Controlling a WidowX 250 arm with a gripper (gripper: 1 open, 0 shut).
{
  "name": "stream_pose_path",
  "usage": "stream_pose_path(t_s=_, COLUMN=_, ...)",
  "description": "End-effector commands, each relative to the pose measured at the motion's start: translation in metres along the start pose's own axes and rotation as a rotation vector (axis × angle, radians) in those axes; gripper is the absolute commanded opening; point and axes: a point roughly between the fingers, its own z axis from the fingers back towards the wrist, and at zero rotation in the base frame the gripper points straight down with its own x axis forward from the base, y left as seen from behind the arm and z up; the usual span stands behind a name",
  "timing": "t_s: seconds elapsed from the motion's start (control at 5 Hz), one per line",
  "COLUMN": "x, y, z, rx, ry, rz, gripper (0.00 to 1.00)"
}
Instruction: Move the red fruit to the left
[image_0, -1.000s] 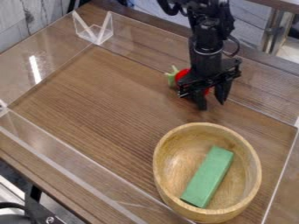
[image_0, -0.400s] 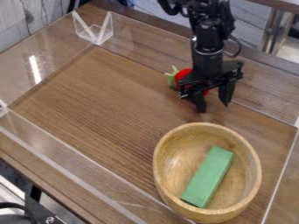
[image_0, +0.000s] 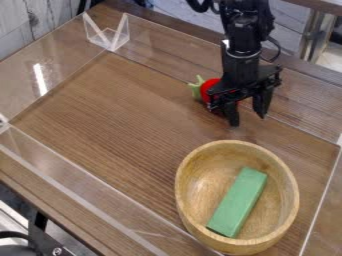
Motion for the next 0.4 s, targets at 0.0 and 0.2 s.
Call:
stream_pose_path(t_s=0.0, x=0.0071, y=-0.0157, z=0.0154, rx=-0.060, ry=-0.063, rz=0.065, gripper=0.00)
stream_pose_path(t_s=0.2, x=0.0164, y=-0.0115, z=0.0213, rx=-0.085, ry=-0.067, rz=0.059, gripper=0.00)
